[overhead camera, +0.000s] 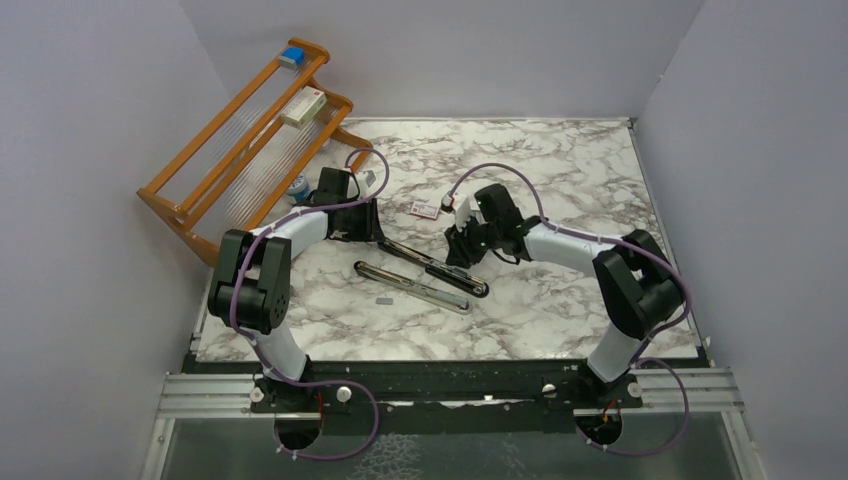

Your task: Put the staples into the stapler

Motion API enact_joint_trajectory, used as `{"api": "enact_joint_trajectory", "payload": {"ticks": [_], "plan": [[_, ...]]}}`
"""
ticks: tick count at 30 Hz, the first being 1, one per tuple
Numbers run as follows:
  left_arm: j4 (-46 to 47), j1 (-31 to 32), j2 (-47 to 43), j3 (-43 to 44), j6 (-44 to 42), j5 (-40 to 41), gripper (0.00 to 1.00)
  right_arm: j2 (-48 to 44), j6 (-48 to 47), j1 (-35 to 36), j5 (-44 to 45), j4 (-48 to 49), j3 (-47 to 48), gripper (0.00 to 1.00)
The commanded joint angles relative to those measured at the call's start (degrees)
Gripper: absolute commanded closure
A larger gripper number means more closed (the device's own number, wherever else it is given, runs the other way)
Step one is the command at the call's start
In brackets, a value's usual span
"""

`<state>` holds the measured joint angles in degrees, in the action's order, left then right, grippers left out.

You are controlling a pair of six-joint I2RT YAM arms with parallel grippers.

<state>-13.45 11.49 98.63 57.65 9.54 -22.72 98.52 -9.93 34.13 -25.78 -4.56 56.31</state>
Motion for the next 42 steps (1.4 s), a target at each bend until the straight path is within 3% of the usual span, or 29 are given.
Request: {"api": "enact_joint_trajectory", "payload": {"ticks": [1,27,42], "plan": [[-2.1,-0.1,1.8,0.7,-1.4,2.4,0.64,1.5,-1.6,0.3,-1.3,-2.6,2.3,0.62],[-2.4,-0.1,2.1,1.0,-1.5,2.5,0.64,0.1,-5.4,0.3,1.8,-10.4,1.2,0.62],[-2.4,-0.1,2.4,1.1,-1.4,2.2,0.64,-3.5,-0.9,0.3,0.9,2.1,2.0,0.6]]}}
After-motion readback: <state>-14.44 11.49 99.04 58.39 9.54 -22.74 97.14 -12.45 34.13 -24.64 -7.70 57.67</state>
